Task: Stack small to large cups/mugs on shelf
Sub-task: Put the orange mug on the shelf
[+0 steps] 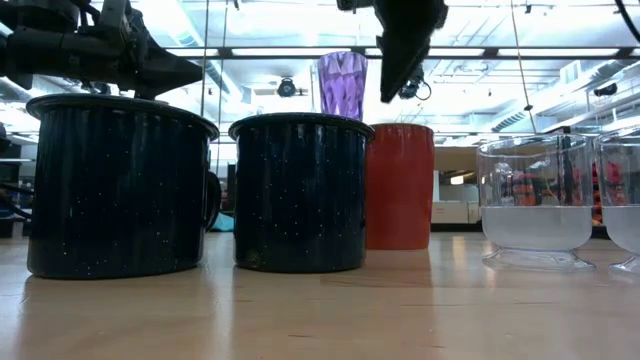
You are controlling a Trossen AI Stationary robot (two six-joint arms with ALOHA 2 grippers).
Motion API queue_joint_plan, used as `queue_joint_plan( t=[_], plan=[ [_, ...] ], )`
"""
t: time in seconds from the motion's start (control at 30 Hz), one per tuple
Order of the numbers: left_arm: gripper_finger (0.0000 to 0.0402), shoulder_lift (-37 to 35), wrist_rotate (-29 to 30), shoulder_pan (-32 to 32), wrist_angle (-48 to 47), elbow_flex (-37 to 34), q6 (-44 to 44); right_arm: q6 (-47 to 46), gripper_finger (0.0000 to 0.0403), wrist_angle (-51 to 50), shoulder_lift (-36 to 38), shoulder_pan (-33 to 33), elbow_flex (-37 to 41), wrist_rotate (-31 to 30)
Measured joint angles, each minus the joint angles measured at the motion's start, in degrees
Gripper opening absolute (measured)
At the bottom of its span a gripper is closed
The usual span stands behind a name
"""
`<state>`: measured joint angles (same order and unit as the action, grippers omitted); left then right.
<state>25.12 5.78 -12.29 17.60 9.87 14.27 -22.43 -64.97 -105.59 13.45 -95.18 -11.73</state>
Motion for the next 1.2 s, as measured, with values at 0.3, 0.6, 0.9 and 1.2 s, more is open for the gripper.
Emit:
queue_joint_plan(
  t=[0.3,0.6,0.9,1.2],
  plan=[
    [0.0048,0.0,0.0,0.0,0.0,0.0,0.0,1.4,0.0198,4.7,0.3,-0.2,5.9,0.3],
    [0.0041,0.0,0.0,0.0,-0.5,0.0,0.1,2.7,0.0194,7.1,0.3,-0.2,6.6,0.4],
    [0.0045,0.0,0.0,0.0,-0.8,0.0,0.1,2.1,0.0194,8.1,0.3,-0.2,6.6,1.1],
    [0.004,0.0,0.0,0.0,-0.8,0.0,0.1,1.6,0.0194,9.6,0.2,-0.2,9.9,1.1]
  ],
)
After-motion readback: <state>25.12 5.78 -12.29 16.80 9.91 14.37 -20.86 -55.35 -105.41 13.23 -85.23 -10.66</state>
